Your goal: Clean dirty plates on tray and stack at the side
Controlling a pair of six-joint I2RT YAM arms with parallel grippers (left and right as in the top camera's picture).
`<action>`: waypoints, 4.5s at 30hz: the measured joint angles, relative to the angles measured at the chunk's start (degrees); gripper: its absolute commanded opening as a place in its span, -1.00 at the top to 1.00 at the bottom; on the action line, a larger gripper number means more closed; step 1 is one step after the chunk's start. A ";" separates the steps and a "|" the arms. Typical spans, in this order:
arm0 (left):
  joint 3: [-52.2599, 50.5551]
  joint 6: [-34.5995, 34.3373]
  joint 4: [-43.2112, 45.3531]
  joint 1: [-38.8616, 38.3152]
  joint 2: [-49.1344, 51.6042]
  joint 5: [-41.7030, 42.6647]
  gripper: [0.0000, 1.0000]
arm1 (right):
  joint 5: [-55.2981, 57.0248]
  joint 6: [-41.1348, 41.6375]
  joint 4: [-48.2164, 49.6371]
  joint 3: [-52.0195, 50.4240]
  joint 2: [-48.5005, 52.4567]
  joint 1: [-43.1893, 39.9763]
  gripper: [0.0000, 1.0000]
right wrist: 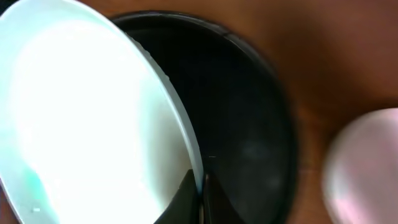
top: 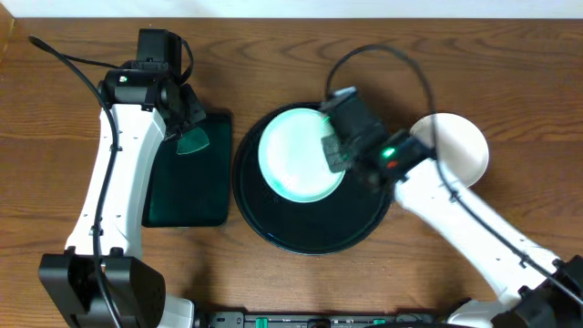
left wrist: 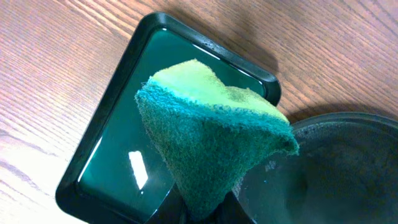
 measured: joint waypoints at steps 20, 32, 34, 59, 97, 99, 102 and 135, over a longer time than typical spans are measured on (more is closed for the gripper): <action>0.00 0.63 0.68 0.00 0.00 -0.02 0.86 | -17.03 3.91 -12.57 -0.79 -0.02 -52.92 0.98; 0.00 0.79 1.14 0.00 0.00 0.00 0.85 | -12.02 3.96 3.34 -14.25 -0.02 -54.34 0.97; 0.00 0.79 1.16 0.00 0.00 0.00 0.86 | -11.82 3.96 6.29 -16.57 -0.02 -54.34 0.97; -2.97 7.19 1.36 0.00 0.00 -0.02 0.85 | -16.70 0.92 -5.88 -7.19 -0.07 -48.63 -0.99; -23.30 13.40 15.50 5.18 -16.94 0.28 -0.49 | -14.93 -10.23 -18.69 3.87 -17.09 -41.40 -0.99; -23.19 13.40 15.37 5.18 -19.58 -0.07 -0.50 | -14.93 -10.84 -19.74 3.91 -20.55 -41.40 -0.98; -23.19 13.40 15.08 5.18 -20.61 -0.07 -0.50 | -14.93 -11.37 -19.93 3.93 -24.79 -41.40 -0.99; -23.19 13.38 14.84 5.18 -20.55 -0.07 -0.50 | -7.65 -13.75 -22.12 1.31 -41.68 -41.40 -0.99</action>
